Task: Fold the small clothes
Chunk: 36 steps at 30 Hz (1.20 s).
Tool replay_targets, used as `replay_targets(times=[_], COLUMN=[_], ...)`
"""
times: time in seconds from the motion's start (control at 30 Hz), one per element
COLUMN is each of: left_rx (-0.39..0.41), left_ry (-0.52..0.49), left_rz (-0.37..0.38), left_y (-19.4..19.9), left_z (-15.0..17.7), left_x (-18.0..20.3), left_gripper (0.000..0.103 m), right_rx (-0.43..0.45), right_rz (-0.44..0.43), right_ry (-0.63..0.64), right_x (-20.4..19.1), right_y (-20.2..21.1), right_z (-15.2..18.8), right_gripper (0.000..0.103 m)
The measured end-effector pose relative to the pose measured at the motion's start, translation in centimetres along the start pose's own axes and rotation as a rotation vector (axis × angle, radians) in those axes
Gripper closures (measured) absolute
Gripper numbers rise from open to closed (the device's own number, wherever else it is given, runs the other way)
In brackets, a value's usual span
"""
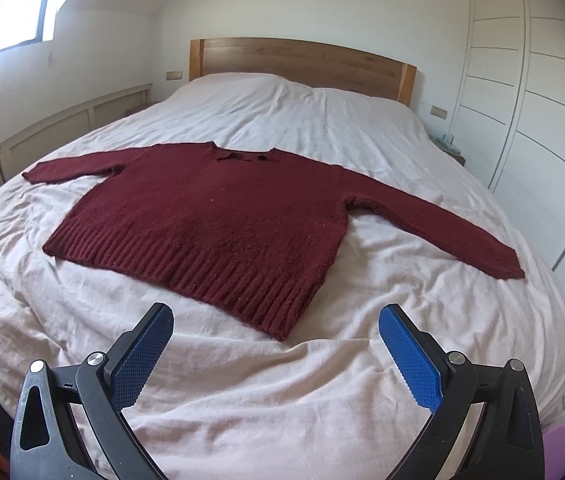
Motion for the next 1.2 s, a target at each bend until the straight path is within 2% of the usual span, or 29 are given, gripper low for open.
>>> replay_targets(times=[0.17, 0.27, 0.4, 0.53, 0.77, 0.97, 1.2], left_rx=[-0.064, -0.053, -0.048, -0.049, -0.07, -0.061, -0.088], left_ry=[-0.001, -0.021, 0.012, 0.033, 0.026, 0.039, 0.002], left_rz=[0.016, -0.026, -0.033, -0.085, -0.152, -0.14, -0.136], left_y=[-1.5, -2.1, -2.8, -3.2, -4.4, -4.8, -5.5], left_z=[-0.1, -0.6, -1.3, -1.6, -2.9, -4.6, -4.9], left_x=[-0.1, 0.0, -0.3, -0.9, -1.6, -1.0, 0.7], left_gripper=[0.001, 0.001, 0.001, 0.001, 0.001, 0.001, 0.001], right_rx=[-0.007, -0.013, -0.038, -0.06, -0.089, -0.148, -0.125], right_rz=[0.007, 0.017, 0.019, 0.007, -0.01, 0.048, 0.139], right_ry=[-0.024, -0.005, -0.005, -0.005, -0.128, -0.199, -0.272], right_x=[-0.8, -0.7, 0.3, 1.4, 4.5, 7.6, 13.1], right_y=[-0.6, -1.0, -2.6, -4.4, -7.0, -9.0, -10.7], right_z=[0.8, 0.8, 0.6, 0.0, -1.0, -1.3, -3.8], right_gripper=[0.0, 0.0, 0.0, 0.0, 0.0, 0.0, 0.0])
Point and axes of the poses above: each gripper's, at about its wrist camera, not at the fingertips, and y roughly against the way its jaws point, x to its right, z to its underside, the point moved 4 cm from there along -y, roughly the way its jaws point, and after that the axes turned 2 degrees about -y, right-handed, at the moved point
